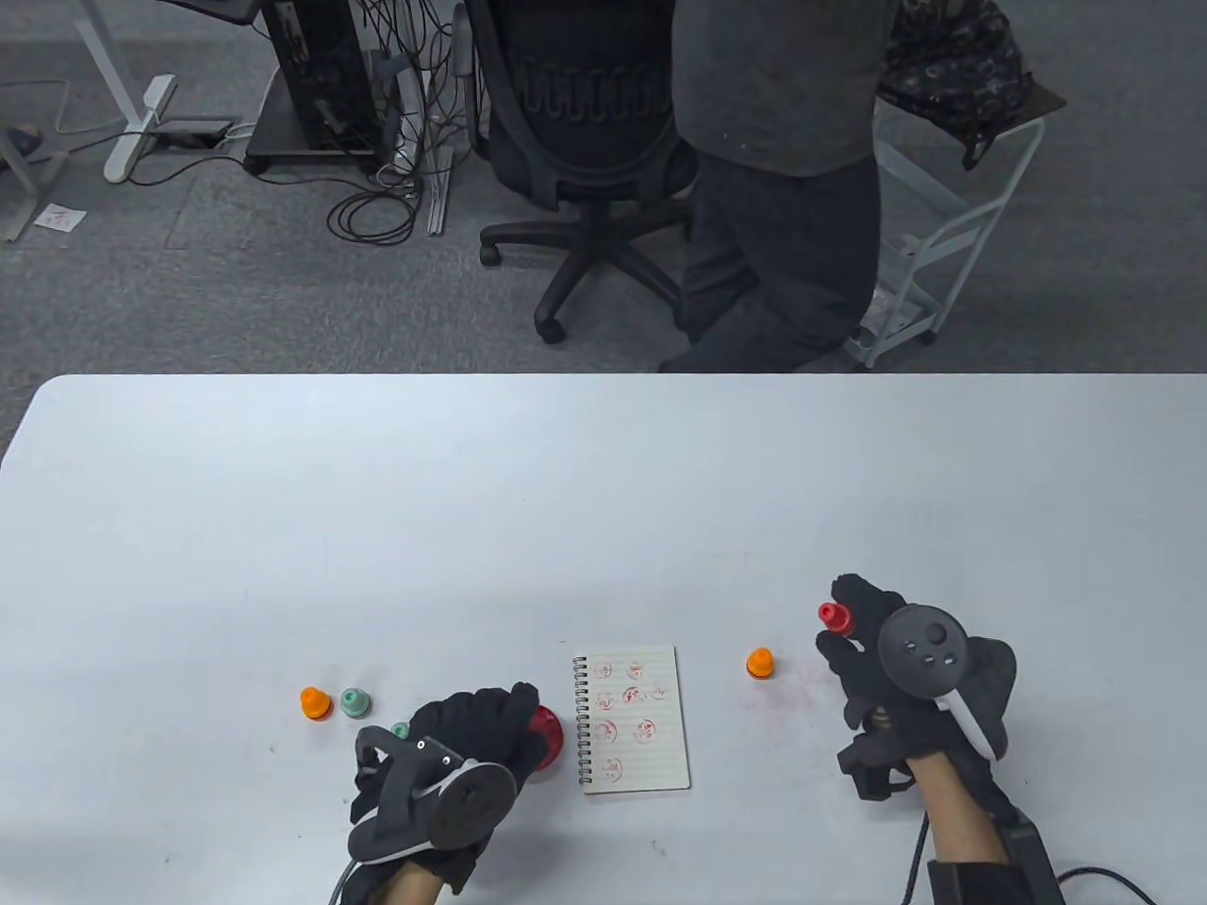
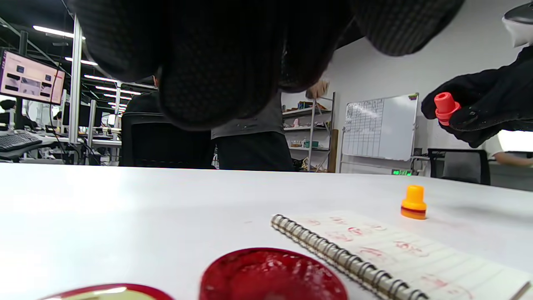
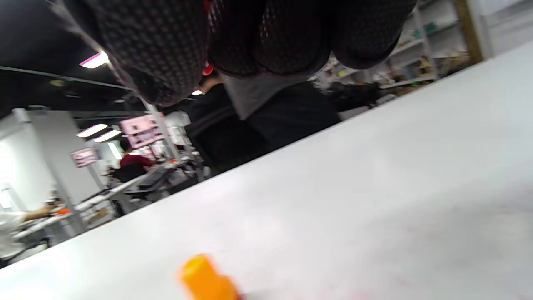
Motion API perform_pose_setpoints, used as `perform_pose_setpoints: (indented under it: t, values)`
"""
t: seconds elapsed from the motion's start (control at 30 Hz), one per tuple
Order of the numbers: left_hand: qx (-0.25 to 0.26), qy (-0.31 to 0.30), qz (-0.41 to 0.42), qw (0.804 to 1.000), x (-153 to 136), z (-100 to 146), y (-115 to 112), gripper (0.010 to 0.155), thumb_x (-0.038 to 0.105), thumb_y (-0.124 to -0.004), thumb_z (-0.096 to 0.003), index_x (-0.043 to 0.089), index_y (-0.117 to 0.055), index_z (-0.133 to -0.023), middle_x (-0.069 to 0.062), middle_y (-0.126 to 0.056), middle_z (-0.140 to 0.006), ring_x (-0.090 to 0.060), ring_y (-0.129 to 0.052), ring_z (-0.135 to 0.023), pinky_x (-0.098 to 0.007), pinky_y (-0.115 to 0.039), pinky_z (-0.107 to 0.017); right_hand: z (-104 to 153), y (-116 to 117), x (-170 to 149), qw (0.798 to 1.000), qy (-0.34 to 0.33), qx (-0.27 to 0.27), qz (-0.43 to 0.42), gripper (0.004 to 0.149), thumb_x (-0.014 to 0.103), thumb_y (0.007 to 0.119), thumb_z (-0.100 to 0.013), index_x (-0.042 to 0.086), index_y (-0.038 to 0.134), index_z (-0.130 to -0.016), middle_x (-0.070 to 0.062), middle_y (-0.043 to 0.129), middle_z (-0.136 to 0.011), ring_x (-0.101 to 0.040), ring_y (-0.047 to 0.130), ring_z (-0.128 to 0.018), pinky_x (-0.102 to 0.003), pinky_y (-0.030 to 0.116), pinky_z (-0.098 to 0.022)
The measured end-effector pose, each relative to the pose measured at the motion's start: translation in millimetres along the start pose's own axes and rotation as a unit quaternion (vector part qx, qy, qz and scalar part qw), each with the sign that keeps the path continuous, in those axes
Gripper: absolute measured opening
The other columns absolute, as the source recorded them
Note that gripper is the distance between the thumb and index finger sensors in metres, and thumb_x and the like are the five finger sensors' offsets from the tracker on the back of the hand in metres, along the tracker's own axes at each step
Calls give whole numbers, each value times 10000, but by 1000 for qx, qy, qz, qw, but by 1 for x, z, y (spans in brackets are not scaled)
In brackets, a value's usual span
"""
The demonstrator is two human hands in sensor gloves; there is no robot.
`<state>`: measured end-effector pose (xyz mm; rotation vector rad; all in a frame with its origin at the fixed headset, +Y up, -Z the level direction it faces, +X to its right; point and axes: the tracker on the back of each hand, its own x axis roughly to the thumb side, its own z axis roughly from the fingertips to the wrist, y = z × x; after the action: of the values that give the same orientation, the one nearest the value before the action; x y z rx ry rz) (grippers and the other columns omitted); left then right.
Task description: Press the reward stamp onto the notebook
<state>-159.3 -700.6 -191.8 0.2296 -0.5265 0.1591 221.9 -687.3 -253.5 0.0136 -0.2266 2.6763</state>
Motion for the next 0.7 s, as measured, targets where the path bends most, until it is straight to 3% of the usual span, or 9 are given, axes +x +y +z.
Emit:
perform_pose_setpoints:
  t: [0.2,0.33,0.4,0.5,0.7]
  values:
    - [28,-18,67,997,4,2,0,667,475,-740,-525,133,-642,-1089,-186,-783,-997,-394,-906,-705,-556,-751,-559,27,2,52,996,-84,-8,-25,650,375,906,-345,240,637,-921,32,833,-704,-151,886,-575,-400,789,-531]
    - [64,-29,110,991,10,2,-1,670,474,-747,-524,128,-640,-1087,-189,-773,-1001,-399,-901,-712,-558,-751,-559,45,30,82,989,-133,-4,-57,646,400,932,-317,208,702,-889,38,895,-664,-141,948,-522,-377,838,-482]
    - [70,-39,132,988,15,0,-4,674,471,-754,-521,122,-638,-1085,-187,-774,-999,-397,-903,-707,-556,-753,-557,54,43,97,987,-153,29,-28,646,416,927,-313,203,709,-882,45,912,-657,-136,970,-508,-367,853,-468]
    - [74,-53,165,982,26,-4,-11,672,464,-772,-513,118,-642,-1075,-178,-787,-983,-389,-911,-698,-552,-760,-551,68,53,117,980,-194,10,39,647,436,916,-307,185,721,-871,53,932,-646,-128,1001,-490,-351,874,-448]
    - [79,-60,207,973,47,-12,-21,662,408,-791,-507,76,-594,-1045,-130,-813,-910,-332,-945,-624,-522,-790,-515,84,60,134,969,-232,-9,82,657,458,888,-316,175,695,-877,57,916,-648,-129,990,-493,-352,862,-454]
